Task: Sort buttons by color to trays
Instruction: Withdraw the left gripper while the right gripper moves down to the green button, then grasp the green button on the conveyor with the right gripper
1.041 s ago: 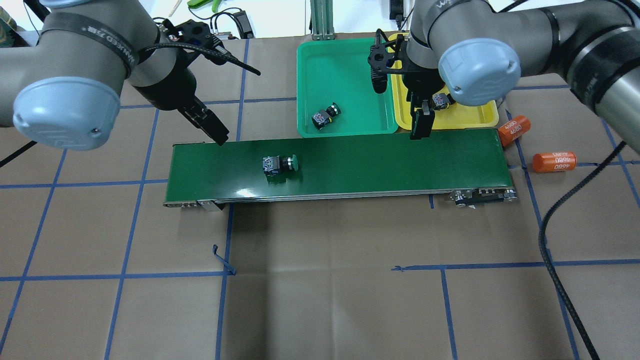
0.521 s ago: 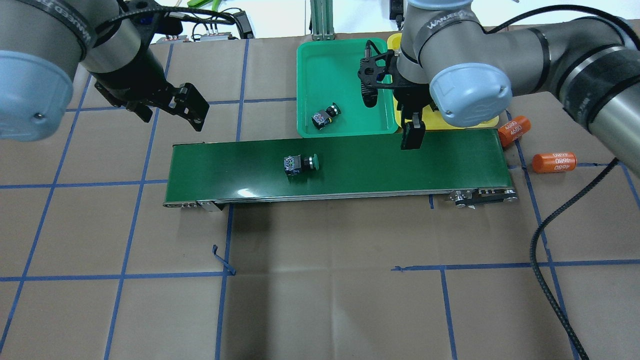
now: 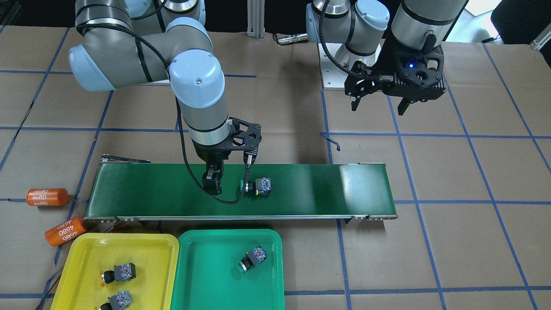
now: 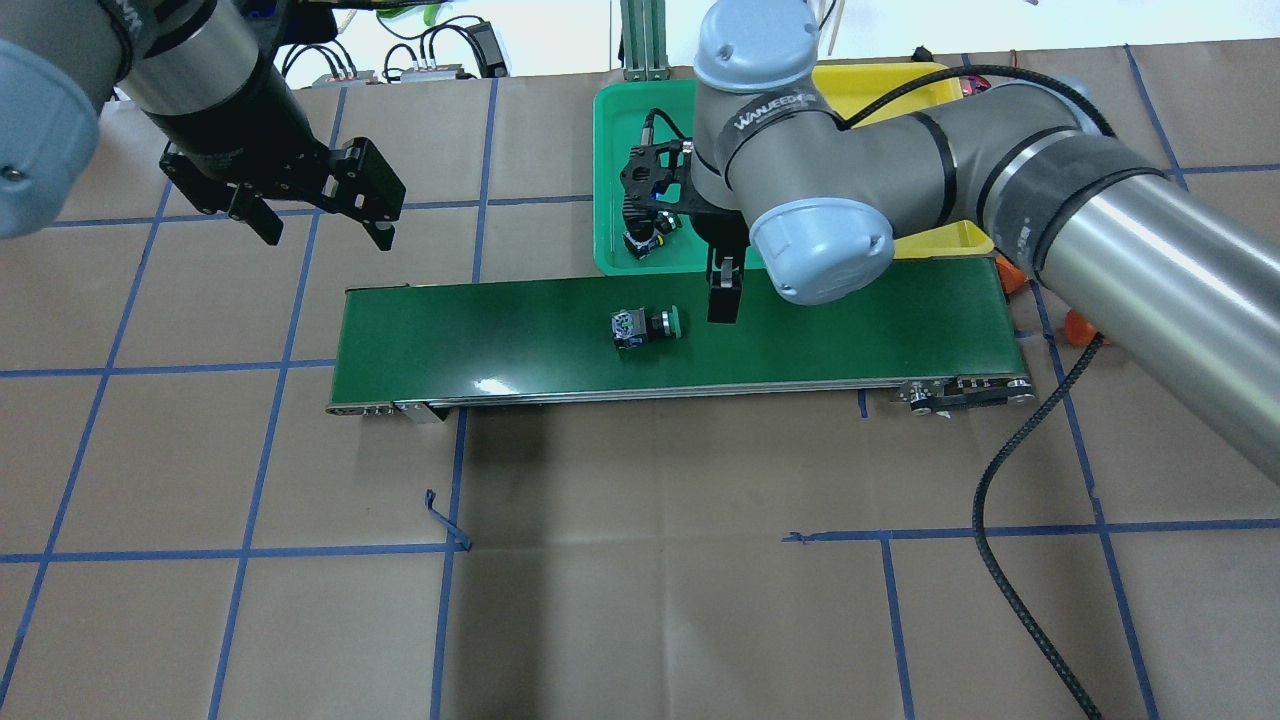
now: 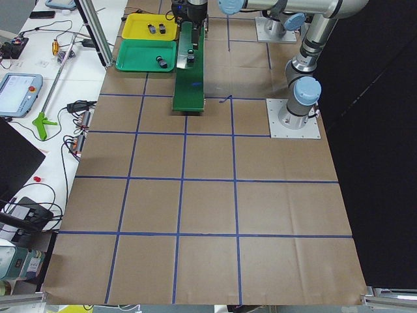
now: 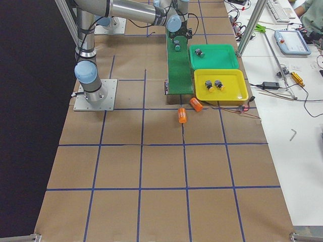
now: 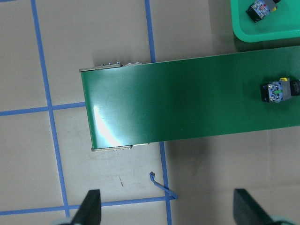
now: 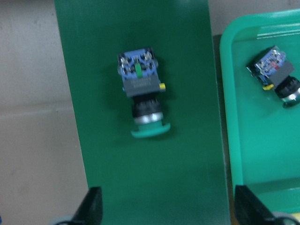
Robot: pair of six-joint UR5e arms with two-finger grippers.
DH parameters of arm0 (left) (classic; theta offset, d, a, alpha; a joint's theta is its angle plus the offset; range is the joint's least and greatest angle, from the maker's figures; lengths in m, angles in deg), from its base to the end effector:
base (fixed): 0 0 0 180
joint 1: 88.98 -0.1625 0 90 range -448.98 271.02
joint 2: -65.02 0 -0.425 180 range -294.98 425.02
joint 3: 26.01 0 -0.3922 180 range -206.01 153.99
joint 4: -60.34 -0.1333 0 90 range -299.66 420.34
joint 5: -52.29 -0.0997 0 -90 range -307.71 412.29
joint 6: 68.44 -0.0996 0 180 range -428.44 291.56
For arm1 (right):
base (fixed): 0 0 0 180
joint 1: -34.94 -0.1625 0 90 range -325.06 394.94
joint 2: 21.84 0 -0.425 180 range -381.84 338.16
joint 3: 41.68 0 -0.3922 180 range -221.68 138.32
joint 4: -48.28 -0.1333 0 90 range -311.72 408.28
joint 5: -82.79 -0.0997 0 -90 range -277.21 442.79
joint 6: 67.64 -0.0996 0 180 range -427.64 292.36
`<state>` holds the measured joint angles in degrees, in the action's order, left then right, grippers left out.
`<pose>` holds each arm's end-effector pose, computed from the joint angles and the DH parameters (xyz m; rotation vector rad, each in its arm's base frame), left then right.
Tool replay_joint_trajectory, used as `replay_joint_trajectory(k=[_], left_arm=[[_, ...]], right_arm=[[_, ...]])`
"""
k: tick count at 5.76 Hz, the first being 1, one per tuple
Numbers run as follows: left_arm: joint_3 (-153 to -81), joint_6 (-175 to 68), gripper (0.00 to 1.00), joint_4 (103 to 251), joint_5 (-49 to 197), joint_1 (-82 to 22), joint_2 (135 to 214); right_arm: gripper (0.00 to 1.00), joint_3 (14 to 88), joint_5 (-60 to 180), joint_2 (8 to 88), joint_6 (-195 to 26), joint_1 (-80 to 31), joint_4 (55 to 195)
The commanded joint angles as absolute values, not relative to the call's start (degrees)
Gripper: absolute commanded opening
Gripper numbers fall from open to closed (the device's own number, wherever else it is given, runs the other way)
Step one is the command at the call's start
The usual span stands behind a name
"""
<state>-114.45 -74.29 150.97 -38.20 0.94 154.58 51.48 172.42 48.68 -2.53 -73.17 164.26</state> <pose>-0.1318 -0.4909 0.5040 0.1575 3.1276 -0.0367 0.3166 -0.5372 0.3186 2.0741 -2.3348 0.0875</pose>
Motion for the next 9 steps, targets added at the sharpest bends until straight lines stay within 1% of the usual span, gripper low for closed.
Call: replay_joint_trajectory(k=[1, 3, 5, 6, 7, 8, 9], left_arm=[[-114.4, -74.3, 0.98, 150.6, -37.9, 0.9, 154.6], [-114.4, -74.3, 0.98, 150.8, -37.7, 0.9, 154.5], [-114.4, -74.3, 0.98, 150.6, -37.7, 0.9, 154.6], [-114.4, -74.3, 0.98, 150.6, -37.8, 0.9, 154.6], [-114.4, -74.3, 0.98, 150.5, -37.7, 0.9, 154.6], [-114.4, -74.3, 0.98, 150.5, -37.8, 0.9, 154.6], [-114.4, -74.3, 0.98, 150.5, -37.8, 0.9, 154.5]], right_arm=[[1.0, 51.7, 172.4, 44.7, -3.4, -76.7, 167.4], [1.0, 57.3, 173.2, 44.3, 10.5, -74.8, 175.3], [1.0, 59.9, 173.2, 44.9, 12.3, -69.1, 176.3], [0.88, 59.9, 173.3, 45.0, 12.4, -68.2, 176.3], [0.46, 60.0, 173.5, 45.9, 12.4, -68.0, 176.3], [0.22, 59.9, 175.0, 46.4, 13.2, -66.8, 176.3], [0.1, 59.7, 175.3, 46.4, 13.5, -66.0, 176.3]])
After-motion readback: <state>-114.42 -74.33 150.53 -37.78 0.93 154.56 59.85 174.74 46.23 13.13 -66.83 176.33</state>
